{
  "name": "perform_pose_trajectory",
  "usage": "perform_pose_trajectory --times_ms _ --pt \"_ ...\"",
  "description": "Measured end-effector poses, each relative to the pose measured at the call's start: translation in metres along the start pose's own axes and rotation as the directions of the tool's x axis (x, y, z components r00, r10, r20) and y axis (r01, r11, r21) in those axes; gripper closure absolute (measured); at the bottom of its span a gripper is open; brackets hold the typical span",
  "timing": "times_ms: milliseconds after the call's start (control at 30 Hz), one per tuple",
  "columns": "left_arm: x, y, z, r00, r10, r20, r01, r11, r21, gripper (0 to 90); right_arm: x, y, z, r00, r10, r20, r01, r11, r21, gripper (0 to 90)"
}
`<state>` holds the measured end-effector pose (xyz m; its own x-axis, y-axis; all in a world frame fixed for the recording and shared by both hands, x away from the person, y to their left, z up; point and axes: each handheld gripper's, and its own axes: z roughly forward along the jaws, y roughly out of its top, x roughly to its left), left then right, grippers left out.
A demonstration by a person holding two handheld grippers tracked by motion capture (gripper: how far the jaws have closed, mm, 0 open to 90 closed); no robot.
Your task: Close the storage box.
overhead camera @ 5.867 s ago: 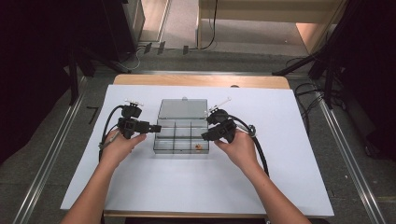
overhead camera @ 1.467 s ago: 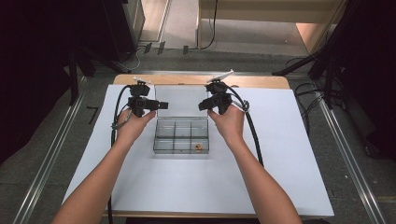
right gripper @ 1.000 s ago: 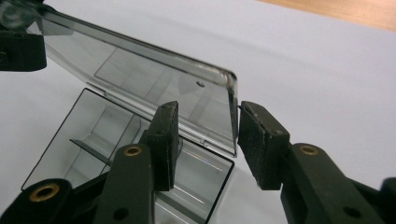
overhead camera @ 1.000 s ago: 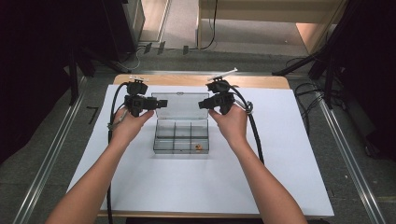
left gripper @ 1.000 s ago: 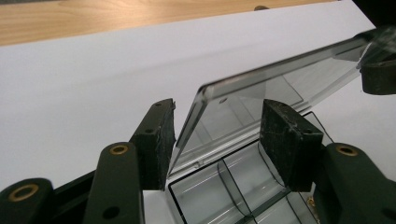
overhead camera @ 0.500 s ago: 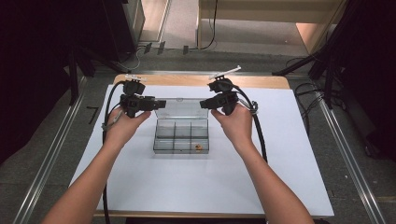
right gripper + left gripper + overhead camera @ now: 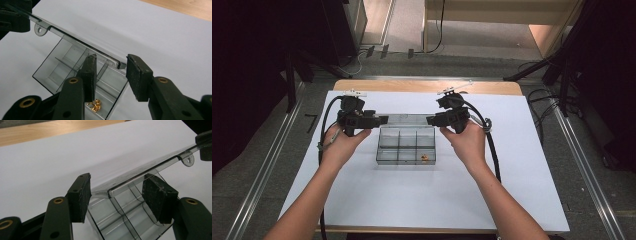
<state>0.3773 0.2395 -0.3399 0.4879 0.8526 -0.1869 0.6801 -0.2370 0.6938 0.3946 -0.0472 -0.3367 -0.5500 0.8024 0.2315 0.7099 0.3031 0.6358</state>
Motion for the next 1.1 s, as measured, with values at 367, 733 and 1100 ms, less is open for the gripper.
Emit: perform_pose_trajectory --times_ms 367,733,1100 --pt "-0.007 -0.037 -0.003 0.9993 0.037 0.005 -0.036 0.9987 -0.036 40.4 0.006 -0.029 0.002 0.9998 0.000 -0.018 0.000 1.000 0.016 60.4" --pt "-0.010 -0.059 0.002 0.9996 0.022 0.020 -0.023 0.9993 0.029 38.8 0.009 -0.060 0.009 0.9994 0.005 -0.034 -0.004 0.999 0.035 60.5" --pt "-0.010 -0.079 0.004 0.9992 0.000 0.040 -0.002 0.9992 0.041 39.8 0.016 -0.076 0.017 0.9989 -0.021 -0.041 0.023 0.999 0.034 60.3"
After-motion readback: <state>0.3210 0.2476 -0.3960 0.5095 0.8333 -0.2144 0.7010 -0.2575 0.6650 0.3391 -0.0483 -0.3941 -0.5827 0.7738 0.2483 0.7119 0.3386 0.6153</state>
